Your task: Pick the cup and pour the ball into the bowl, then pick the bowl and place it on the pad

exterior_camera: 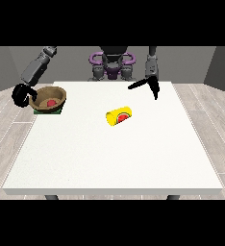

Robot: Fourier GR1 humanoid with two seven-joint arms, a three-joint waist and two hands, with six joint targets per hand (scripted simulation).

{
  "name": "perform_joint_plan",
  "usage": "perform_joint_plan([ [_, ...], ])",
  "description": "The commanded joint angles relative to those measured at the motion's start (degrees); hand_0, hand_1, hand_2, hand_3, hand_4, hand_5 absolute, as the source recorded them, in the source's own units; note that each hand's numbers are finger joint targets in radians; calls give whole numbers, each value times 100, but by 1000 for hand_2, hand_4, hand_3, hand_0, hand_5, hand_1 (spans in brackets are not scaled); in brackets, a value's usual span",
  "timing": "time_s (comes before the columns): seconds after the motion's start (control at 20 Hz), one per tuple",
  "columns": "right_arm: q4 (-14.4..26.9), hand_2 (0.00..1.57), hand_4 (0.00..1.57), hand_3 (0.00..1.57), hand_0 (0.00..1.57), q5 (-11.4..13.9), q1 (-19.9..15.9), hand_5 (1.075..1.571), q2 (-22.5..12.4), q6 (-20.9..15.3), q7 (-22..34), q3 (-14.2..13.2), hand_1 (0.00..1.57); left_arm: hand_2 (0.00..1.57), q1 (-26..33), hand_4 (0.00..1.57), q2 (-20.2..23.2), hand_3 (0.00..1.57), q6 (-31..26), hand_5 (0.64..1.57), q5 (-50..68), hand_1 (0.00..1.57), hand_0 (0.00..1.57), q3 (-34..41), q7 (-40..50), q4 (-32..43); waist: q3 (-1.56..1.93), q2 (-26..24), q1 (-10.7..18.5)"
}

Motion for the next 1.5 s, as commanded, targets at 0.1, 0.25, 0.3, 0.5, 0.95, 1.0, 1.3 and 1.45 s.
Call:
perform_joint_plan([
  [0.1, 243, 1571, 1022, 459, 1571, 118, -371, 1571, -250, -59, -113, 7, 1571, 0, 107, 0, -190, 0, 251, 1563, -362, 0, 0, -335, 418, -784, 3, 260, 14],
  [0.25, 507, 1571, 836, 0, 1571, -239, -302, 1569, -306, 317, 411, -243, 1571, 0, 569, 0, -112, 0, -42, 1565, -111, 0, 0, -295, 273, -698, -4, -166, 19],
  [0.3, 405, 1571, 781, 0, 1571, -244, -304, 1569, -290, 287, 526, -209, 1571, 0, 260, 0, 16, 0, -127, 1566, 111, 0, 0, 21, 183, -254, -9, -221, -126],
  [0.5, 538, 1571, 739, 489, 1571, -176, -220, 1570, -336, 314, 588, -151, 1571, 0, 723, 0, -162, 0, -120, 1566, -7, 0, 0, -298, 278, -677, -7, -344, 2],
  [0.95, 356, 1571, 675, 1207, 1571, 415, -52, 1558, -279, -6, 136, 344, 1571, 0, 241, 0, 124, 0, -303, 1565, 154, 0, 0, -7, 572, -935, -4, -24, 16],
  [1.0, 599, 1571, 654, 1318, 1571, 389, 100, 1552, -407, 230, 392, 321, 1571, 0, 579, 0, 76, 0, -391, 1565, 125, 0, 0, -188, 721, -1201, -1, -183, 38],
  [1.3, 521, 475, 0, 428, 181, 450, -247, 1489, -916, -414, 278, 196, 181, 0, 391, 0, 190, 0, -350, 1565, 193, 0, 0, 8, 705, -1506, -2, 323, -18],
  [1.45, 625, 405, 0, 238, 0, 478, -106, 1487, -1084, -270, 384, 204, 0, 0, 938, 0, 22, 0, -263, 1565, 119, 0, 0, -170, 588, -1743, -4, 76, -58],
])
